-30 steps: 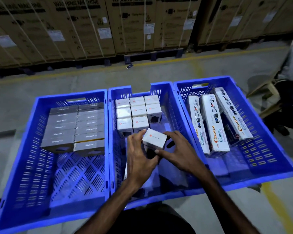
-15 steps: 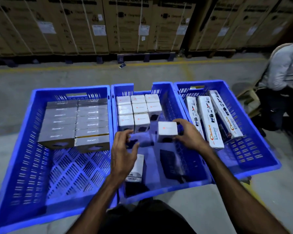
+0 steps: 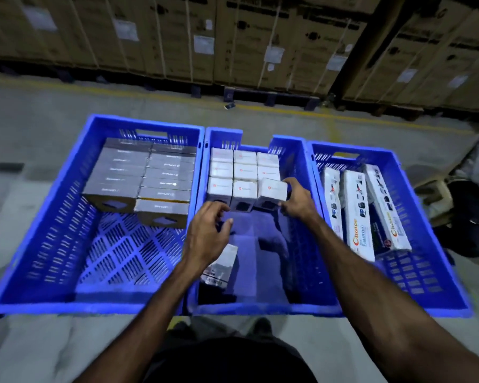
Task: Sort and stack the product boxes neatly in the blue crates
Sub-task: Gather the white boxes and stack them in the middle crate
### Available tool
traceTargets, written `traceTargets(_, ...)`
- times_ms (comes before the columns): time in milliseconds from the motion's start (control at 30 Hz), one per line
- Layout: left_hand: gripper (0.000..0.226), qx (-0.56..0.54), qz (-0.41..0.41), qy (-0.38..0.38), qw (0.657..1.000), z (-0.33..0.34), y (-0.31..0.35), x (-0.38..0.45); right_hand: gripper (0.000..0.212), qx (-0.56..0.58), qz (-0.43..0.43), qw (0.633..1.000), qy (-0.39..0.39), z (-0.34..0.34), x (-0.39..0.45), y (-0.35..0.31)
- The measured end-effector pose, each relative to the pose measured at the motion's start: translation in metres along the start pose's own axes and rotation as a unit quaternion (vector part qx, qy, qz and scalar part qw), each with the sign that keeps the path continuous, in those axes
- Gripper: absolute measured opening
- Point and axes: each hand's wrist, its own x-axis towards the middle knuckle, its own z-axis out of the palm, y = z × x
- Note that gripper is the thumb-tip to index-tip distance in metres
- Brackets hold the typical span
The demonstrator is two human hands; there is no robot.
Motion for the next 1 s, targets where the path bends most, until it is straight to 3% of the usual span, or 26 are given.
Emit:
traceTargets(367,0.016,0.058,-0.049,0.049,0.996,0.006,0.009,-0.003,0.057,0.022,-0.027,0.999,-0.042,0.016,0.026,0.022)
traceTargets(633,0.013,0.093,-0.038,0.043,0.994,0.007,0.014,-0.005,0.040,0.073,0.040,0.996,-0.003,0.032,0.030,0.028)
traceTargets(800,0.008,0.080,-0.039,0.048,0.995,0.005,0.015,-0.006,0.060,0.150,0.073,0.986,-0.032,0.043,0.027,0.034)
traceTargets(900,0.006,0.049,-0.048,0.062,0.996,0.002,0.013,-0.006,0.087,0.195,0.095,0.975,-0.047,0.063,0.042,0.059)
traceTargets(1000,0.009,0.018,-0.064,0.072,0.995,0.000,0.009,-0.007,0.064,0.228,0.123,0.964,-0.063,0.090,0.056,0.096)
